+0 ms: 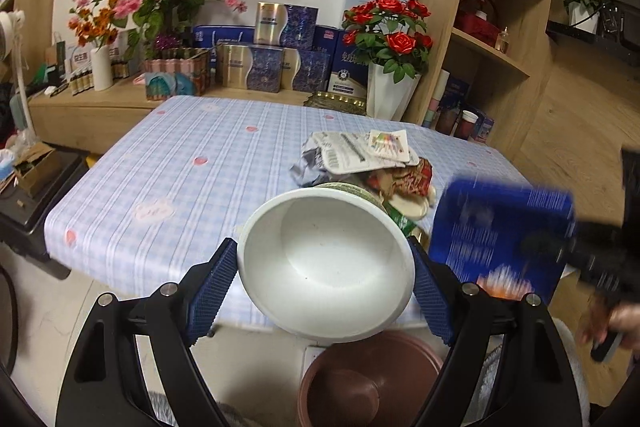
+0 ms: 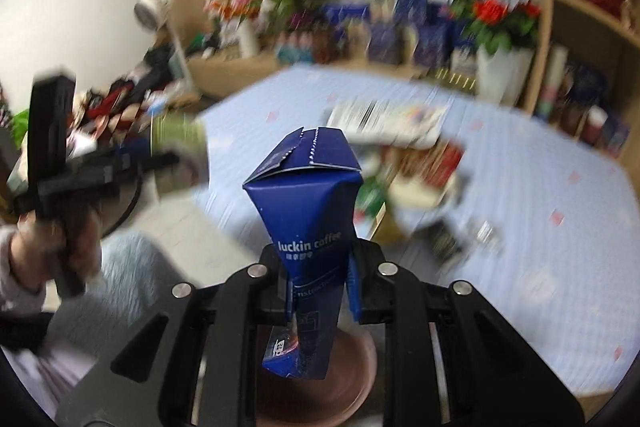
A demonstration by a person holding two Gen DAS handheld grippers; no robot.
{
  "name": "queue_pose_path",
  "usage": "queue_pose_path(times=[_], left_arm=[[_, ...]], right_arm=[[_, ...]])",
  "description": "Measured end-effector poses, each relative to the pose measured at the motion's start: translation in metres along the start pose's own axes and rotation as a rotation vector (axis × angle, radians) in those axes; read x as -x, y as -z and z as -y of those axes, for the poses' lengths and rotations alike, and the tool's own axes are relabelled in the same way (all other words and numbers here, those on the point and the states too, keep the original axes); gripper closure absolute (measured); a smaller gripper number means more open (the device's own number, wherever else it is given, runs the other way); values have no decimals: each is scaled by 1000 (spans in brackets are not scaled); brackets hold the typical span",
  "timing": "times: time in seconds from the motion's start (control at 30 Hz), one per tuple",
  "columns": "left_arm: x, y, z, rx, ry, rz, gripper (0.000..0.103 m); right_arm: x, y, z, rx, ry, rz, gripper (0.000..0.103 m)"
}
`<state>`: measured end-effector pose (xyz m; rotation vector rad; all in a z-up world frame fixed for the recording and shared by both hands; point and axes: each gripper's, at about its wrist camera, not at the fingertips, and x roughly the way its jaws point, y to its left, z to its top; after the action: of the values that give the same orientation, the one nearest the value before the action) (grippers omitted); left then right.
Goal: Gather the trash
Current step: 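Carry the blue box over the brown bin and open the right tool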
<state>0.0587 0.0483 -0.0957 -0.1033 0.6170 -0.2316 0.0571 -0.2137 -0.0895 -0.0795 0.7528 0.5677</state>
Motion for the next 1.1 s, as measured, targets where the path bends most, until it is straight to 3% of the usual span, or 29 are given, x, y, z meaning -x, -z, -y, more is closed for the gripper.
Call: queue_pose_path(times=[0.3, 0.5, 0.67, 0.9, 1.03, 1.1], left_arm=[[20, 34, -5, 10, -17, -4, 22], [13, 55, -6, 28, -22, -37, 22], [3, 70, -6, 31, -29, -53, 22], [-11, 80, -15, 63, -36, -94, 22], [-17, 83, -16, 73, -42, -108, 22], [-20, 85, -15, 75, -40, -116, 22]], right_arm=[[-77, 90, -43, 12, -90, -291, 81], [-161, 138, -38, -83, -96, -518, 81], [-212, 172, -35, -175, -90, -654, 81], [-241, 197, -21, -281, -107, -745, 80], [-244, 197, -12, -314, -95, -736, 66], [-243, 196, -12, -310, -84, -731, 66]])
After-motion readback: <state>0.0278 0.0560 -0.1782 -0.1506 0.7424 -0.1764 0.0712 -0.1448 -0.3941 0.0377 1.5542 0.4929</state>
